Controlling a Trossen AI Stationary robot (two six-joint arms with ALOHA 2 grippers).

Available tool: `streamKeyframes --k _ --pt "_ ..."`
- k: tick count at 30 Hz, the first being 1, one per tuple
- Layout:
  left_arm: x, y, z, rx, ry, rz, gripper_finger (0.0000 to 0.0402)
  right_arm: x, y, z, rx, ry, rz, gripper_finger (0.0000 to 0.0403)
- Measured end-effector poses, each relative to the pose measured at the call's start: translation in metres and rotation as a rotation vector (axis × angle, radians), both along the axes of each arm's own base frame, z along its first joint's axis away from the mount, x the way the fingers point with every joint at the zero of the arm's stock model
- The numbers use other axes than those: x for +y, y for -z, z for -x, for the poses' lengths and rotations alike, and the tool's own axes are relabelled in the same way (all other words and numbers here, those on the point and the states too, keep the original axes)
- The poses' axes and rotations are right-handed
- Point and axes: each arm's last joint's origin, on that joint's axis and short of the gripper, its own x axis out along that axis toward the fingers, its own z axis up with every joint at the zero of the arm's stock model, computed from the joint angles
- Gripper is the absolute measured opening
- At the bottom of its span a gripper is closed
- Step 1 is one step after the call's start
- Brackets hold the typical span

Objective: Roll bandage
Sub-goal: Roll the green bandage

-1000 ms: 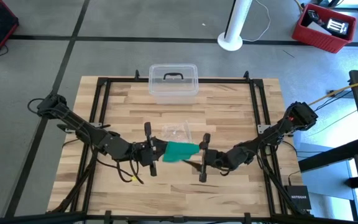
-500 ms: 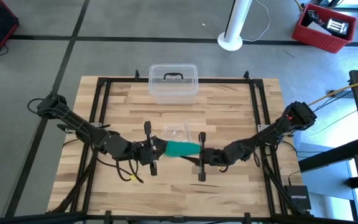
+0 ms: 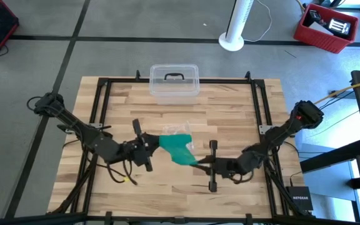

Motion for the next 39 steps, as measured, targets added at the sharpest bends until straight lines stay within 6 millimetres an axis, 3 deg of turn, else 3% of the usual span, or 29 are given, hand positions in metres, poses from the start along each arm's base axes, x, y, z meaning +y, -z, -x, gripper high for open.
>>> streamKeyframes --k 9,12,16,19,22,26,34,39 --pt "0.011 0.008 -0.005 0.062 -0.060 -0.010 0.0013 0.023 -0.043 0.000 -0.079 -0.114 0.078 0.0002" --pt "0.012 0.008 -0.005 0.064 -0.079 -0.017 0.0013 0.027 -0.048 0.000 -0.071 -0.130 0.091 0.0002" --pt "0.012 0.007 -0.005 0.062 -0.105 -0.024 0.0013 0.030 -0.042 -0.003 -0.047 -0.183 0.059 0.0001" --pt "0.013 0.003 -0.006 0.004 -0.094 0.041 0.0013 0.030 -0.024 -0.015 0.021 -0.166 0.084 0.0001" --pt "0.008 -0.004 -0.004 -0.075 -0.011 0.111 0.0013 0.025 -0.006 -0.023 0.122 -0.076 0.125 0.0001" --pt "-0.003 -0.013 0.000 -0.170 0.135 0.203 0.0013 0.013 0.002 -0.029 0.197 0.037 0.143 0.0001" --pt "-0.018 -0.007 0.004 -0.126 0.402 0.314 0.0013 -0.018 0.006 -0.043 0.247 0.292 0.172 0.0003" --pt "-0.023 0.004 0.006 -0.017 0.463 0.360 0.0013 -0.024 0.003 -0.044 0.237 0.420 0.261 0.0004"
